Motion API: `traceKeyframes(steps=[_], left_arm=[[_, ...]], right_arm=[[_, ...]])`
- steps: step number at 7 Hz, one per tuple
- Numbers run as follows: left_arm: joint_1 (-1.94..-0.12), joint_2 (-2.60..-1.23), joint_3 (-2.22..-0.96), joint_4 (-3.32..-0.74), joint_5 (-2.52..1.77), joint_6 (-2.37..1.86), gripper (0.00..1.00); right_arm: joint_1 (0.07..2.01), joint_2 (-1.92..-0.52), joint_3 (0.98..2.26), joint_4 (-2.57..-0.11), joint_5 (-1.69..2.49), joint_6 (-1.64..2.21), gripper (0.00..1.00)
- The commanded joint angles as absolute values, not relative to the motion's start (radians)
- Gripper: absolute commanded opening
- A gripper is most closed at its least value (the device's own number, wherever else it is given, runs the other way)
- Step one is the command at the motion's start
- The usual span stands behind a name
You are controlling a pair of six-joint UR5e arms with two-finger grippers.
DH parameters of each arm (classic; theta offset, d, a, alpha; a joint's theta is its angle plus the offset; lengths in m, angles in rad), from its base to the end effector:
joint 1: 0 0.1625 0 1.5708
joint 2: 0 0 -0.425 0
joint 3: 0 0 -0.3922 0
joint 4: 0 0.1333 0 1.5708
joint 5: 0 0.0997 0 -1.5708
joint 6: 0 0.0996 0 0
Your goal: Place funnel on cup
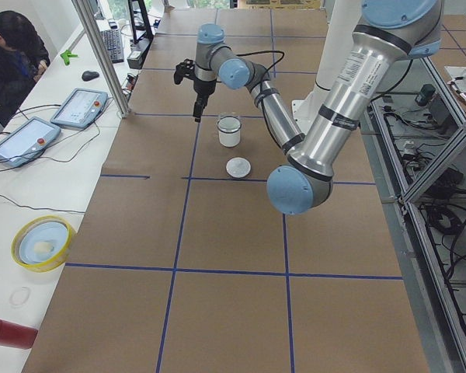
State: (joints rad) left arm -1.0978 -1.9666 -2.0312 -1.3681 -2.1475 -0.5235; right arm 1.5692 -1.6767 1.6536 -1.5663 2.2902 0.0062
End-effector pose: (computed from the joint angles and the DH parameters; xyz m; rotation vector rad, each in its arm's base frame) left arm 0.1806 -0.5263 0.2641 0.2920 0.7911 0.1409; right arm 0.0670 -0.4456 0.6709 -0.0206 -0.7193 0.0111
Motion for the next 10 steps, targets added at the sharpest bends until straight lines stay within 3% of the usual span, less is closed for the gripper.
traceKeyframes(steps=[1,3,4,6,10], left_arm=[[-1.405,-1.759,-1.911,-1.393,-2.223,-0.013,1.0],[-1.471,-1.657,-1.716,-1.396,-2.223,0.096,1.0],[-1.489,-1.599,-1.692,-1.408,-2.282,0.098,1.0],[-1.578,-1.45,-1.706,-1.544,-2.385,0.098,1.0],[-1.641,-1.448,-1.709,-1.506,-2.393,0.09,1.0]], right_arm=[[1.569,-1.677,1.654,-1.566,2.29,0.006,1.0],[1.569,-1.677,1.654,-1.566,2.29,0.006,1.0],[1.569,-1.677,1.654,-1.566,2.29,0.006,1.0],[1.569,-1.677,1.654,-1.566,2.29,0.006,1.0],[1.569,-1.677,1.654,-1.566,2.29,0.006,1.0]])
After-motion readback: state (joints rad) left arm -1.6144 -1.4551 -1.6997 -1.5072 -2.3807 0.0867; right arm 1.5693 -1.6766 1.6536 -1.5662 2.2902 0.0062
